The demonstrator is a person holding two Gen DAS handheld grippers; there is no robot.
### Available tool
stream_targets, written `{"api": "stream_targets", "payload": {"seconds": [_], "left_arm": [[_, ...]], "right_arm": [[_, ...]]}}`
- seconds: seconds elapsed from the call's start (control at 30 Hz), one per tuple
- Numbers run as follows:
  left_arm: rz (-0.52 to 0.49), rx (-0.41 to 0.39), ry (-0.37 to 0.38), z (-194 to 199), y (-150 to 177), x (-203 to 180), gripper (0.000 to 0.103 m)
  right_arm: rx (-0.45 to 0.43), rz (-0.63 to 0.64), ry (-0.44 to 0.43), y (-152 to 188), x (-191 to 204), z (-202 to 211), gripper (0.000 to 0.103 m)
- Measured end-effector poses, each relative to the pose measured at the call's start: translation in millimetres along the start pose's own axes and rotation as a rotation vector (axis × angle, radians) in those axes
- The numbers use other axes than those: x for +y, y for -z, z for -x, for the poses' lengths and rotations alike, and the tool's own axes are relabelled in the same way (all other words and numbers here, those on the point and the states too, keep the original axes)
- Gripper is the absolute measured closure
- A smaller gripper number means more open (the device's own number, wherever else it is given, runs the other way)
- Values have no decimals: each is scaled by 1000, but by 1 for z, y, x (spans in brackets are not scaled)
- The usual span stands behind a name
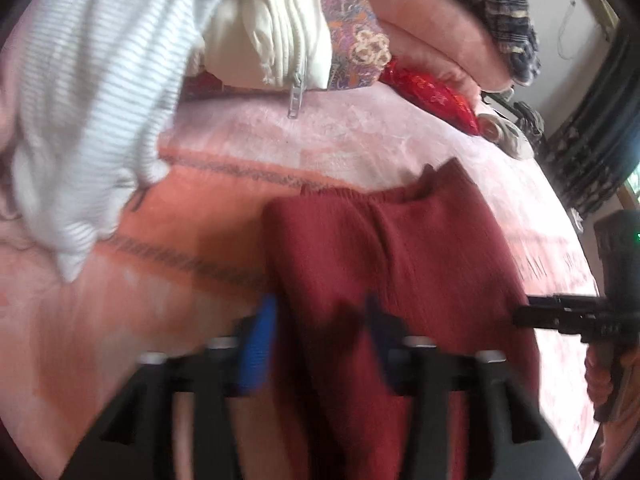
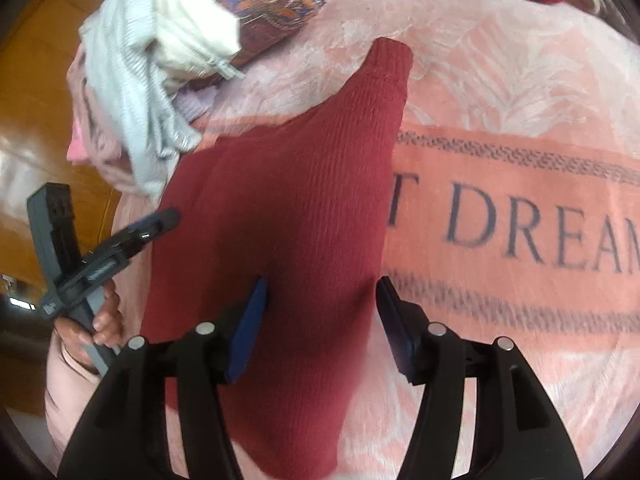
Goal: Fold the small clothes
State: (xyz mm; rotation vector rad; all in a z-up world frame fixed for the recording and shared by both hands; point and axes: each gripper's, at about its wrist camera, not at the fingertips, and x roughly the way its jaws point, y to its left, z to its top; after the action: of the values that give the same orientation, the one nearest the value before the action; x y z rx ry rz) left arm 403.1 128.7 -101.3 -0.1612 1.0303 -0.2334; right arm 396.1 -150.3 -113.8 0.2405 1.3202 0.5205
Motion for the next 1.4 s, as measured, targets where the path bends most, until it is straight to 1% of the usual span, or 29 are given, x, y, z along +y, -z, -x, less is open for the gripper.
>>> {"api": "stream_targets", "payload": {"seconds": [0.03, 0.1, 0.17, 0.23, 0.3, 0.33, 0.37, 0.4, 0.43, 0.47, 0.5, 0.57, 0.67, 0.73, 0.77, 0.8, 0.83, 0.87, 0.9, 0.93, 1.0, 1.03, 1.1, 1.17, 1.23, 1.27, 1.3, 1.33, 1.4], "left_arm": [[-14, -2, -21, 16, 13, -3, 31], [-33, -3, 1, 36, 34, -9, 30], [-43, 1, -10, 52, 66, -19, 28], [-61, 14, -6, 57, 88, -30, 28], [-90, 32, -41, 55, 98, -40, 28], [-101, 42, -63, 52, 102, -42, 33], [-102, 55, -72, 47, 105, -42, 43], [-89, 72, -63, 42, 106, -40, 71], [-56, 95, -64, 36, 107, -33, 84], [-30, 93, -54, 36, 107, -29, 86], [-12, 92, -38, 37, 107, -23, 90], [7, 100, -17, 36, 108, -14, 92], [-30, 115, -40, 24, 114, -13, 91], [-40, 101, -55, 22, 116, -16, 91], [-41, 99, -52, 24, 117, -16, 90], [-41, 97, -46, 26, 117, -17, 86], [-32, 95, -29, 31, 115, -16, 75], [-22, 98, -15, 35, 114, -14, 63], [-5, 96, -6, 40, 110, -12, 36], [17, 68, -4, 46, 105, -8, 20], [33, 36, -8, 50, 93, -4, 16], [33, 57, -12, 45, 85, -1, 16], [56, 77, -10, 33, 70, 5, 16], [98, 115, 11, 15, 57, 13, 16], [147, 132, 66, -1, 48, 20, 16], [162, 142, 91, -6, 47, 21, 16], [181, 157, 136, -14, 46, 22, 16], [193, 182, 185, -23, 44, 22, 16], [229, 212, 234, -35, 43, 24, 15]], "right_arm": [[8, 13, 3, 13, 2, 5, 35], [27, 22, -6, 33, 5, 11, 35], [50, 15, -47, 56, 2, 14, 35], [72, 0, -78, 75, -2, 12, 35], [101, 17, -83, 90, 0, 9, 38], [114, 31, -86, 95, 3, 4, 44], [126, 36, -83, 98, 5, 0, 59], [133, 37, -97, 100, 6, -3, 72], [127, 37, -119, 102, 7, -5, 75], [117, 53, -115, 102, 9, -4, 82], [107, 73, -112, 102, 11, -3, 85], [107, 66, -110, 105, 7, -6, 88], [122, 30, -126, 110, -4, -17, 88], [125, 38, -135, 111, -3, -16, 86], [126, 56, -131, 110, 1, -12, 81], [121, 56, -137, 108, 2, -7, 69], [113, 61, -147, 107, 4, 0, 64], [91, 84, -141, 102, 8, 8, 55], [66, 101, -119, 98, 10, 15, 45], [44, 108, -98, 93, 12, 20, 42], [25, 91, -88, 79, 12, 25, 38], [17, 83, -75, 72, 11, 24, 37], [25, 91, -45, 54, 13, 16, 31], [23, 64, -16, 40, 12, 6, 31], [39, 46, -38, 29, 11, -7, 28], [44, 31, -26, 23, 9, -16, 26], [51, 21, -28, 18, 7, -23, 22], [62, 14, -43, 15, 5, -31, 22], [84, -16, -61, 11, -1, -48, 22]]}}
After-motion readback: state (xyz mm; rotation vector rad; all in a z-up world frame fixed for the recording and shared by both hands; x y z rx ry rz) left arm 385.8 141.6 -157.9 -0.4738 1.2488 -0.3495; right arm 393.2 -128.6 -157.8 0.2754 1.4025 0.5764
